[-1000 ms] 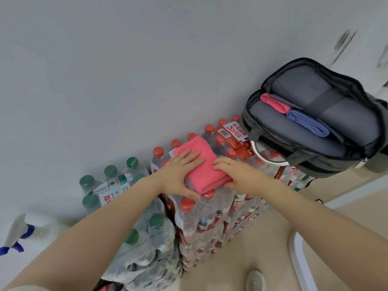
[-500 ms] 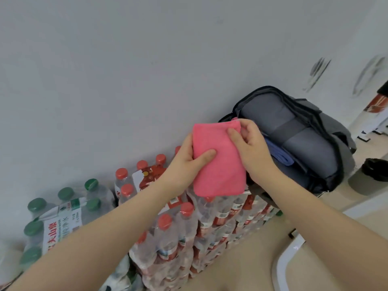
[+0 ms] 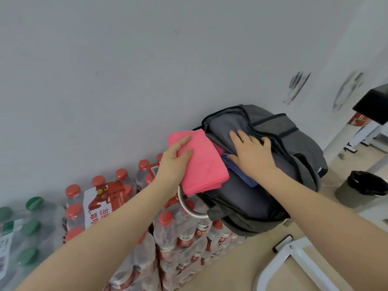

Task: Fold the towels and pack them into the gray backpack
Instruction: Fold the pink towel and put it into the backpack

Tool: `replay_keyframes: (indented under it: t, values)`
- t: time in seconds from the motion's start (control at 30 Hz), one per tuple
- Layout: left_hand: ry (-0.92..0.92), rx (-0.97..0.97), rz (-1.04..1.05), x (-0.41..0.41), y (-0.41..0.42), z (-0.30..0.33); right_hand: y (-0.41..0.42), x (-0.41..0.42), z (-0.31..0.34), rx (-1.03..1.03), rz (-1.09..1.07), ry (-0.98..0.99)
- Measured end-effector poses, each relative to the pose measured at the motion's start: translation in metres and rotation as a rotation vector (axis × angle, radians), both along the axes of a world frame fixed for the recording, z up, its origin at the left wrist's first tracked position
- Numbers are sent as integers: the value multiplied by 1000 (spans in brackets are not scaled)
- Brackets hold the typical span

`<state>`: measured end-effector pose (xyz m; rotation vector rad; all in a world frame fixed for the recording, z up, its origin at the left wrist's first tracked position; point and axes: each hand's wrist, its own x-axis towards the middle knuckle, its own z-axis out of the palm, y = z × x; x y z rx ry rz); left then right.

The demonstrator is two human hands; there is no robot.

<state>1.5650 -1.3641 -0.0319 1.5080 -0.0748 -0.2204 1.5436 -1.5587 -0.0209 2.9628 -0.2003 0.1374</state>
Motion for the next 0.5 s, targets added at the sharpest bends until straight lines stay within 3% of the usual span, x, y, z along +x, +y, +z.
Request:
replay_keyframes:
  t: [0.13, 0.2, 0.27, 0.33, 0.4, 0.43, 0.5]
  values:
    - [55, -52, 21, 2, -20, 2, -6, 7, 11, -26, 120, -61]
    - [15, 27, -9, 2, -33, 6, -14, 11, 26, -2, 138, -83]
    - [-147, 483, -98, 3, -42, 4, -25, 15, 39, 32, 115, -131]
    - [-513, 1030, -92, -1, -41, -4, -29, 14, 45, 58, 94, -154]
    - [-889, 1144, -160, -4, -36, -10, -27, 10, 41, 59, 109, -155]
    - [-964, 1164, -287, -5, -33, -10, -25, 8, 37, 49, 122, -154]
    - [-913, 1280, -526, -1, -28, -15, -21, 6, 31, 27, 135, -156]
